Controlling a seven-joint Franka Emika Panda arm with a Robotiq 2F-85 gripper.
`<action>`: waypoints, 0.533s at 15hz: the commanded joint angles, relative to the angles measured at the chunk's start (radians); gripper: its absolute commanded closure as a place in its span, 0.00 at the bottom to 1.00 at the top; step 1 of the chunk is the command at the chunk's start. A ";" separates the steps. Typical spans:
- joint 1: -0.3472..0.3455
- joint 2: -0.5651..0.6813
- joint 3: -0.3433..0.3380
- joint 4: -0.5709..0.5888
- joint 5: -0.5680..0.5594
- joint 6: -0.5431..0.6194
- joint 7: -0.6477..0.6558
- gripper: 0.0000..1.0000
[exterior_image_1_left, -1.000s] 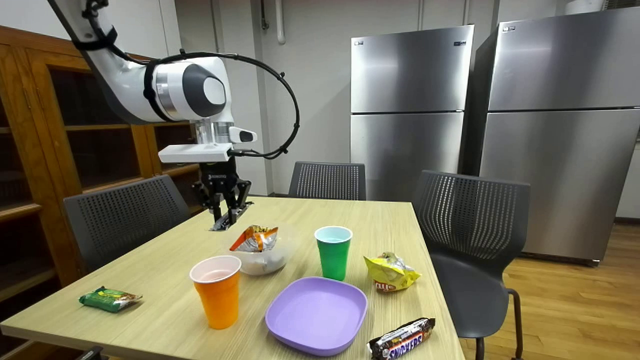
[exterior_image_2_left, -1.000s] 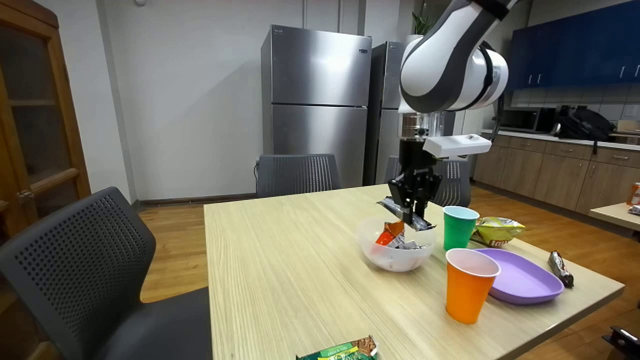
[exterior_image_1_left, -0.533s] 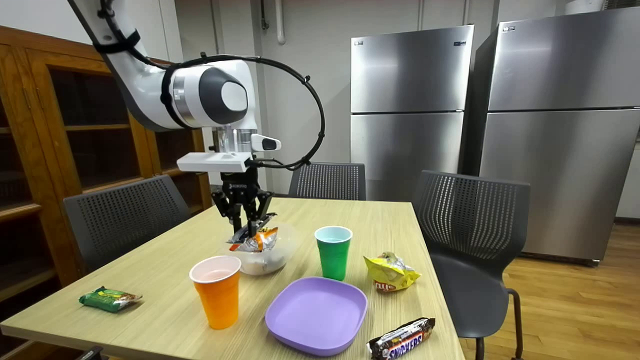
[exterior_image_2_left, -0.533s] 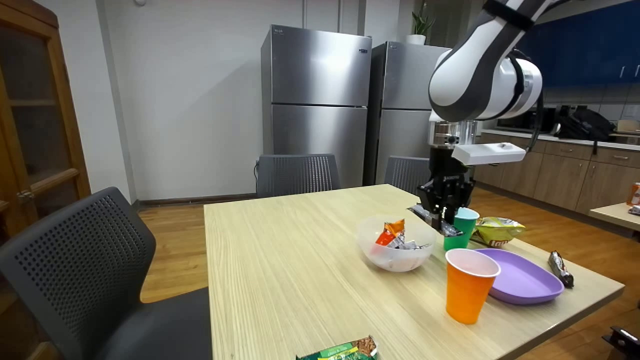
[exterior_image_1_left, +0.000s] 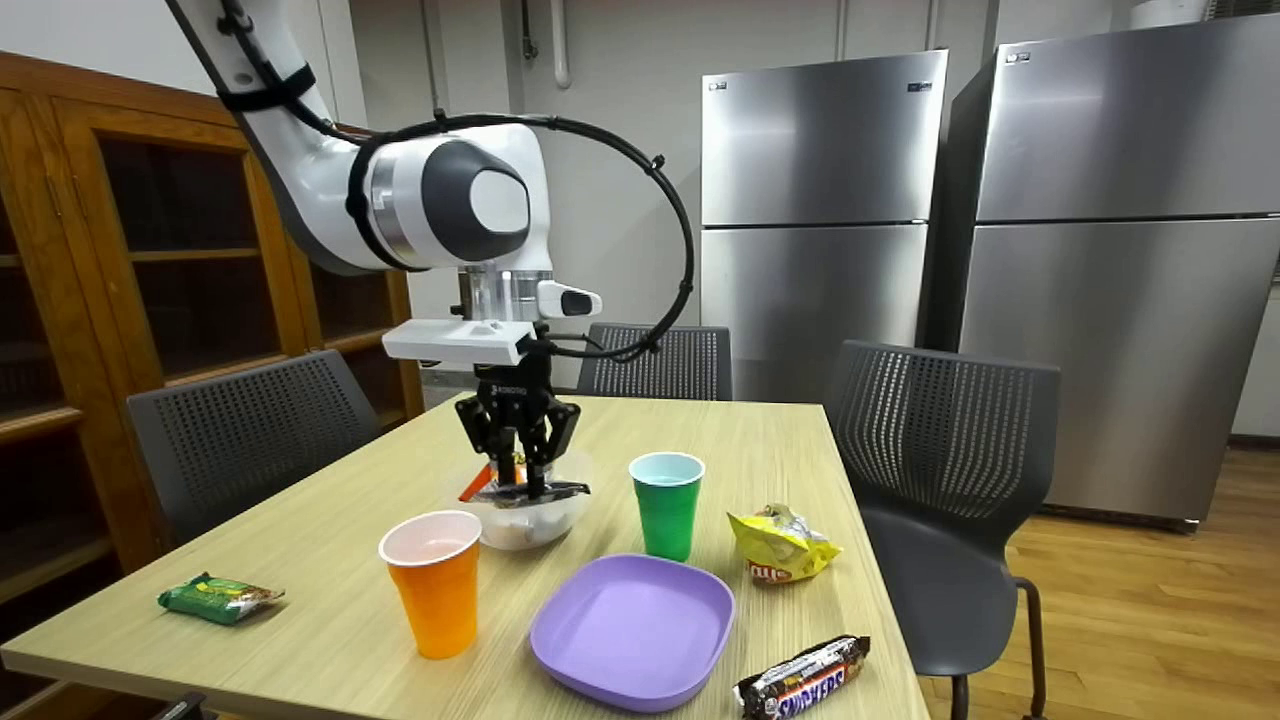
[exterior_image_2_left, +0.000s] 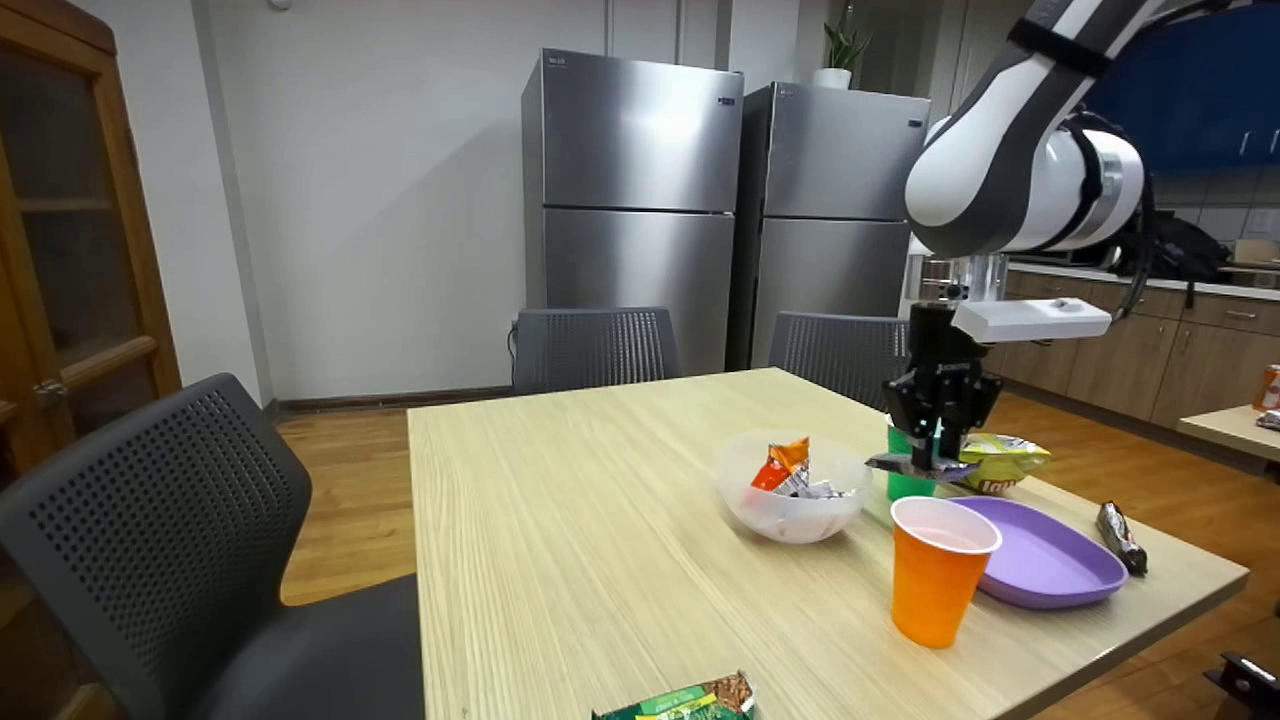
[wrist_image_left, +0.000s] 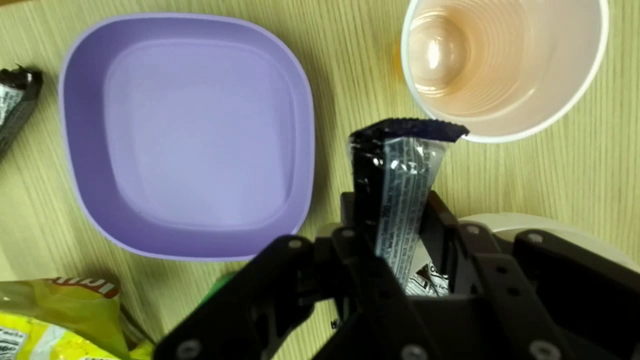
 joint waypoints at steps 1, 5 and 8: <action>-0.030 -0.052 -0.010 -0.059 0.033 0.028 -0.022 0.91; -0.047 -0.051 -0.028 -0.080 0.042 0.035 -0.022 0.91; -0.055 -0.043 -0.038 -0.087 0.046 0.040 -0.024 0.91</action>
